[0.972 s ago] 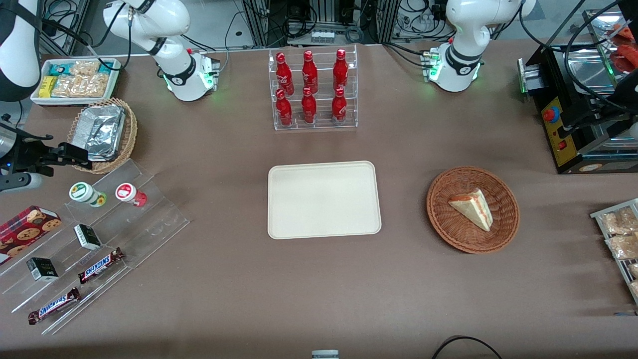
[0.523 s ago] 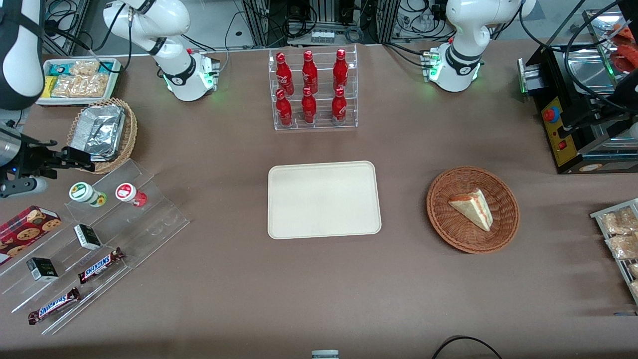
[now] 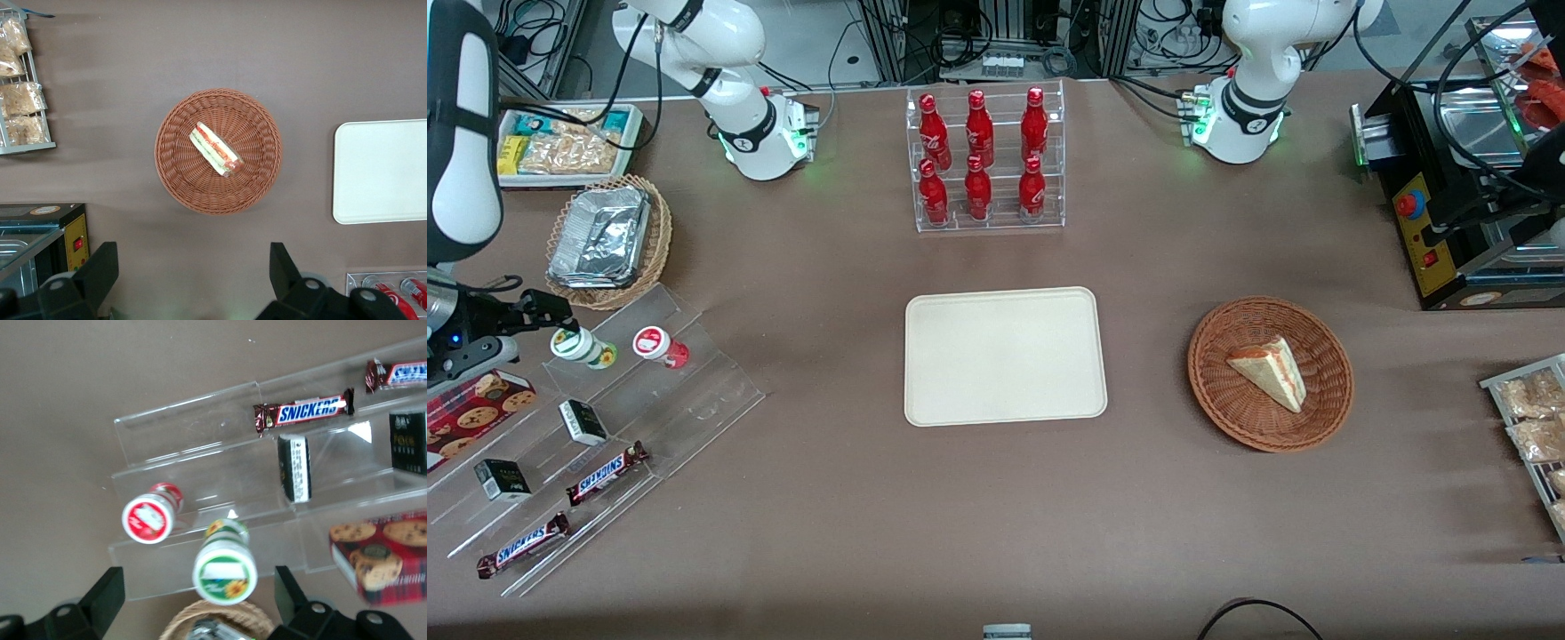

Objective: Place green gum on tray
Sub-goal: 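Move the right gripper down toward the green-and-white gum jar on the display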

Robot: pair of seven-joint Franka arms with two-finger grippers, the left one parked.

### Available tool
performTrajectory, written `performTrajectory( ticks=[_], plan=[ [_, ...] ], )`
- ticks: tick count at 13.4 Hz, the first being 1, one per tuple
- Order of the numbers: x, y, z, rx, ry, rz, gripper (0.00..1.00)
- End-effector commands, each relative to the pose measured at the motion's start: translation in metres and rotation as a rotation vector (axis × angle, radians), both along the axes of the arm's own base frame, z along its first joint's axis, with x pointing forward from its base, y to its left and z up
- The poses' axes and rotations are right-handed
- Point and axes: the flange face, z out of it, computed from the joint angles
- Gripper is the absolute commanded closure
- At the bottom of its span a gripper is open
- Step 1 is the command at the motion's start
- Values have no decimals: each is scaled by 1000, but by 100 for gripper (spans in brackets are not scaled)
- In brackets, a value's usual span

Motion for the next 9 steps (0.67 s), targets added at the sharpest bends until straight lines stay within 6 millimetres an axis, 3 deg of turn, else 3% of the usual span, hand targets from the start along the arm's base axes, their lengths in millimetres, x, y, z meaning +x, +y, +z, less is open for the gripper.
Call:
performTrajectory(
  ticks=[1, 9],
  plan=[
    [-3, -8, -19, 19, -36, 124, 0],
    [-31, -27, -55, 16, -67, 218, 0]
  ],
)
